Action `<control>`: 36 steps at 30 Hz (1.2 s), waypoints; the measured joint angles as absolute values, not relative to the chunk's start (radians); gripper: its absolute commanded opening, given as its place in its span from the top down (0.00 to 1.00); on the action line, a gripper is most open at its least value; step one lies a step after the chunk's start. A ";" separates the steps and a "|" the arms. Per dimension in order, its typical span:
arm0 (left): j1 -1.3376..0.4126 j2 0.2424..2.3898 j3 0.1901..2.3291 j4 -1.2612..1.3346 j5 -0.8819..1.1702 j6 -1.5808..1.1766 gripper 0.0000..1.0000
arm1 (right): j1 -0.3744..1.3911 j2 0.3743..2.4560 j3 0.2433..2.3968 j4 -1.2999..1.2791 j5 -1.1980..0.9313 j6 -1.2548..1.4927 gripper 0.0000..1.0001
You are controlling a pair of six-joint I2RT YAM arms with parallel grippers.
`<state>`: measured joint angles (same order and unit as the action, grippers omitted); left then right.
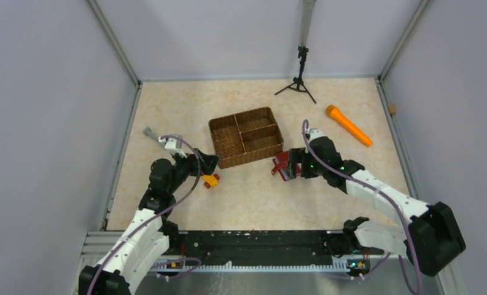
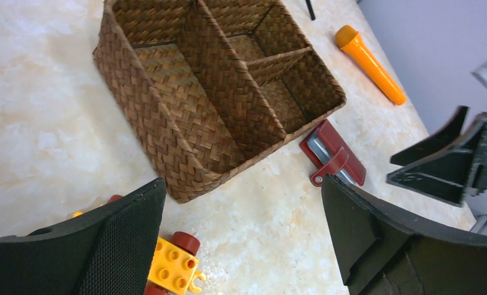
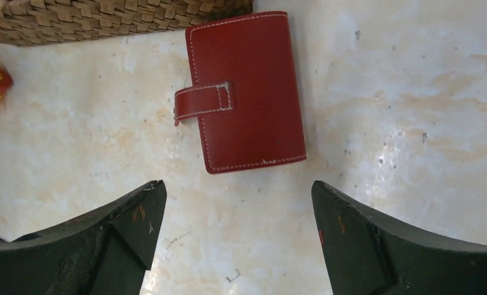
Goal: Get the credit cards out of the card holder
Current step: Open the card holder at the center of the board.
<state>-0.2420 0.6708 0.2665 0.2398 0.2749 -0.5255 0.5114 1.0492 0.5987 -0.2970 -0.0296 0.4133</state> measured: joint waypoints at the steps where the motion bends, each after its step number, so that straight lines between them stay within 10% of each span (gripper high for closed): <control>1: -0.242 0.672 0.266 0.247 0.282 -0.525 0.01 | 0.538 1.079 0.612 -0.295 -0.009 0.406 0.06; 23: -0.242 0.699 0.263 0.289 0.325 -0.525 0.01 | 0.677 1.360 0.709 -0.293 0.183 0.277 0.05; 29: -0.242 0.699 0.263 0.289 0.326 -0.524 0.01 | 0.680 1.404 0.743 -0.292 0.182 0.257 0.24; 36: -0.242 0.708 0.263 0.288 0.327 -0.524 0.01 | 0.709 1.465 0.796 -0.308 0.232 0.234 0.07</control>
